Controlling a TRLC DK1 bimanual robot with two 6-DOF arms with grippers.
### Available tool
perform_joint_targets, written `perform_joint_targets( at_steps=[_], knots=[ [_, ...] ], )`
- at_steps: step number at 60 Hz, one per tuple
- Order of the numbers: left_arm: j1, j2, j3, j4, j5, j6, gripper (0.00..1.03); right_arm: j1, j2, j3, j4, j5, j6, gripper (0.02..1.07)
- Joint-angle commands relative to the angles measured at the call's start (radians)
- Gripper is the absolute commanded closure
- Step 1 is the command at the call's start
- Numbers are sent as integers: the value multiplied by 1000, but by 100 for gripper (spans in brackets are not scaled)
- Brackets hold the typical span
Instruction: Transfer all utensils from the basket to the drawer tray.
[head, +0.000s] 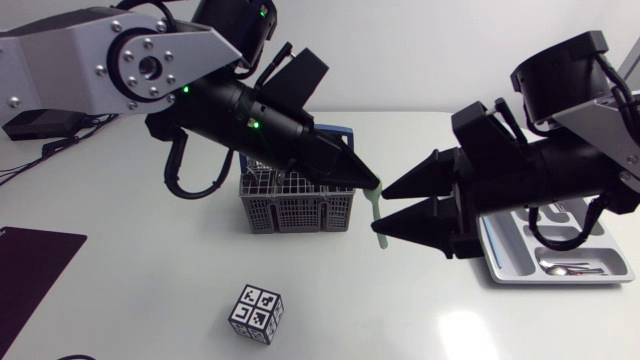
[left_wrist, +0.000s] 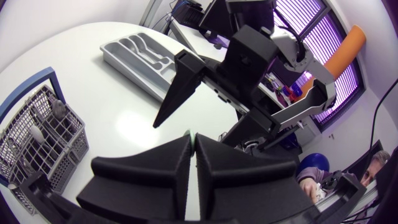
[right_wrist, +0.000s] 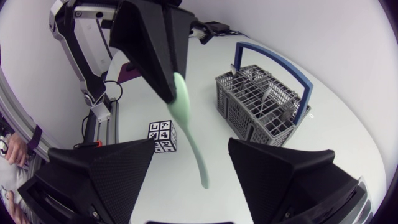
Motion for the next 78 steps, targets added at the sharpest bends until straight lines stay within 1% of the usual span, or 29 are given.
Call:
perform_joint_targets(
  at_steps=[1, 3, 6, 13, 16, 22, 24, 26, 35, 40, 46, 50, 51, 52, 54, 59, 62, 69, 72, 78],
  knots=[
    [-4, -23, -23, -3, 28, 21, 98, 23, -2, -41, 18, -5, -23, 40],
    [-4, -24, -24, -3, 28, 21, 98, 25, -5, -44, 21, -3, -23, 43],
    [-3, -26, -24, -5, 29, 21, 98, 25, -17, -50, 29, -3, -23, 54],
    [-3, -30, -26, -5, 34, 19, 98, 28, -26, -61, 35, 0, -25, 69],
    [-3, -32, -24, -5, 34, 19, 98, 28, -28, -61, 35, 0, -23, 78],
    [-3, -37, -26, -8, 37, 19, 98, 28, -33, -62, 35, 1, -23, 88],
    [-1, -40, -27, -11, 39, 19, 98, 29, -37, -64, 37, 1, -20, 93],
    [-1, -40, -27, -12, 42, 19, 98, 29, -37, -64, 40, 1, -19, 96],
    [-1, -47, -30, -12, 43, 18, 98, 38, -39, -64, 43, 6, -11, 101],
    [0, -50, -29, -12, 43, 15, 96, 49, -40, -67, 40, 15, -11, 101],
    [5, -52, -15, -12, 43, 5, 80, 55, -42, -76, 38, 26, -11, 101],
    [9, -52, 5, -11, 43, 4, 65, 55, -42, -84, 37, 33, -17, 101],
    [14, -52, 16, -11, 43, 1, 59, 54, -42, -87, 35, 36, -19, 101],
    [19, -52, 20, -11, 43, -2, 57, 54, -42, -87, 35, 40, -20, 101],
    [32, -52, 39, -9, 42, -8, 50, 48, -42, -91, 24, 46, -33, 101],
    [62, -52, 72, 6, 39, -35, 40, 37, -39, -105, 9, 67, -59, 101],
    [80, -50, 83, 34, 32, -64, 38, 23, -37, -113, -3, 75, -80, 101],
    [134, -58, 89, 96, 20, -125, 38, -55, -39, -128, -34, 75, -142, 101],
    [151, -60, 89, 101, 11, -128, 38, -124, -40, -133, -51, 76, -183, 101],
    [169, -60, 74, 103, -54, -117, 38, -256, -37, -136, -86, 89, -283, 101]
  ],
)
